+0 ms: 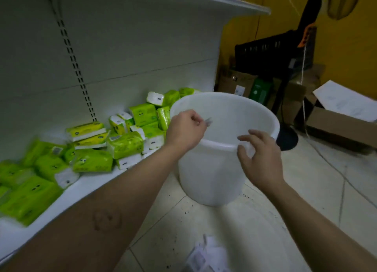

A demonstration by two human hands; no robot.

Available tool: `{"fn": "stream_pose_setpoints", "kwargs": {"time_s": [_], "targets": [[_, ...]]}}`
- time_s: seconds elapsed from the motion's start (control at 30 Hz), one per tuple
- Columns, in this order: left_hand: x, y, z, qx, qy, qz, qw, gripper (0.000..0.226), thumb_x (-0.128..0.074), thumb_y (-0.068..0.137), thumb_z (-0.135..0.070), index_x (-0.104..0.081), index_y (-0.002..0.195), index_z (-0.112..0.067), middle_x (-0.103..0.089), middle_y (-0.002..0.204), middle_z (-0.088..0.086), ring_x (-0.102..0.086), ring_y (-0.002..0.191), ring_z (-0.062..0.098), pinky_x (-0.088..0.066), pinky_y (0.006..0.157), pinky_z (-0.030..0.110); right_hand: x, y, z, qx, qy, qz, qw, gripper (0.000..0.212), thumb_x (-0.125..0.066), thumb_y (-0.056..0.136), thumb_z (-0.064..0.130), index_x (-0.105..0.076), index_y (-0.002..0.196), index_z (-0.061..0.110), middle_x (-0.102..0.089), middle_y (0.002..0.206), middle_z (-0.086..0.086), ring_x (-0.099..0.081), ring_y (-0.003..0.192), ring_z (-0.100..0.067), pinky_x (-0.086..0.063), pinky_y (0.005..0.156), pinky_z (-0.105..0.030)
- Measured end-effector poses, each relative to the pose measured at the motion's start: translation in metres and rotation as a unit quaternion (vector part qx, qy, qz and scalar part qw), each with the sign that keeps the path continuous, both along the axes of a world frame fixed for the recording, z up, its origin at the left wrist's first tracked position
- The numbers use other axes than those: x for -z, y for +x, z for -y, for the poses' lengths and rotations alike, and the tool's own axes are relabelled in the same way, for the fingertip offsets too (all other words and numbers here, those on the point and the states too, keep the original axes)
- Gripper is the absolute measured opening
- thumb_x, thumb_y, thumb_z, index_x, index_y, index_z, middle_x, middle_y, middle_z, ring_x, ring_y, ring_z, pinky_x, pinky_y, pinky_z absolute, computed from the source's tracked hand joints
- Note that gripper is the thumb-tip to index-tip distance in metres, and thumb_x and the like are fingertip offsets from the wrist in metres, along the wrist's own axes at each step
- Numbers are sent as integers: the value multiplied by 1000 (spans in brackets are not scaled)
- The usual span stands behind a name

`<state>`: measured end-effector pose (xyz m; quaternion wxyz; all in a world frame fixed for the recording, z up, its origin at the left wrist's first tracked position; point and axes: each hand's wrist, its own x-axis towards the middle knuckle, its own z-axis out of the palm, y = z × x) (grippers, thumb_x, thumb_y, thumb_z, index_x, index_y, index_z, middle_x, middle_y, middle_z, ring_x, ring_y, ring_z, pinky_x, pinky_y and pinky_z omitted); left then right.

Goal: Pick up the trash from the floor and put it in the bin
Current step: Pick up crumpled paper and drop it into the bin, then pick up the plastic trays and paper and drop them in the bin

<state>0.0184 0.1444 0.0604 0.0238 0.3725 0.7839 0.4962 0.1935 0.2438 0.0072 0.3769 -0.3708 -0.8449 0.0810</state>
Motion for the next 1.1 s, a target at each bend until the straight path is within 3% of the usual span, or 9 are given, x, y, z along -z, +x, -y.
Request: {"fn": "stream_pose_setpoints", "kwargs": {"time_s": [0.1,0.2,0.33,0.43,0.5,0.6,0.8,0.93,1.1], "targets": [[7,10,-23,-9,-90,-91,992,27,-63,78,-36,-67,102,-24,-69,107,0,-61,105,24,-48,93,40,34,27,18,-30,31,-75,996,20,-65,80,24,-62,99,20,-60,106,-4,-51,101,-17,-40,86,-30],[32,24,-3,-10,-27,-144,989,20,-58,80,-30,-68,97,-24,-68,105,-1,-58,106,25,-43,95,41,69,33,33,-97,-38,-73,992,12,-65,82,12,-61,92,16,-58,93,-1,-53,79,-11,-40,70,-23],[95,43,55,-2,9,-206,979,21,-59,79,-25,-63,99,-19,-58,114,5,-50,109,21,-37,90,31,133,29,51,-143,-205,100,963,10,-59,86,16,-65,93,20,-63,92,1,-58,76,-14,-41,64,-24],[152,56,104,67,-151,-107,980,24,-60,84,-29,-59,107,-23,-54,118,0,-49,109,16,-36,85,24,180,26,64,-177,-290,290,895,28,-61,86,30,-64,113,21,-62,110,-3,-60,97,-20,-47,77,-28],[188,64,134,148,-301,-33,942,32,-61,85,-36,-58,115,-25,-59,118,-3,-51,109,16,-39,87,25,202,23,77,-195,-296,356,864,41,-65,83,38,-61,121,23,-60,117,-6,-58,105,-23,-48,86,-33],[222,83,170,254,-456,25,853,53,-63,77,-55,-52,123,-31,-54,124,-4,-48,112,15,-42,91,30,223,23,97,-188,-276,398,855,56,-68,75,51,-58,122,22,-60,117,-8,-58,104,-25,-49,83,-36],[267,116,216,342,-555,-38,758,102,-64,55,-76,-27,139,-34,-40,138,0,-39,123,23,-32,100,42,251,26,122,-140,-228,452,851,91,-75,62,61,-38,132,17,-51,121,-13,-56,104,-31,-51,79,-41],[282,121,221,324,-548,-33,771,98,-65,55,-75,-30,136,-32,-45,135,0,-46,119,24,-36,95,41,255,38,124,-123,-208,420,875,66,-71,76,41,-44,128,11,-60,114,-16,-61,97,-32,-50,76,-38],[289,113,212,322,-567,19,758,91,-70,53,-72,-39,129,-32,-54,121,-1,-53,100,18,-44,79,33,238,52,119,-122,-371,315,865,32,-62,84,24,-57,114,13,-69,98,-14,-63,87,-32,-43,66,-29]]}}
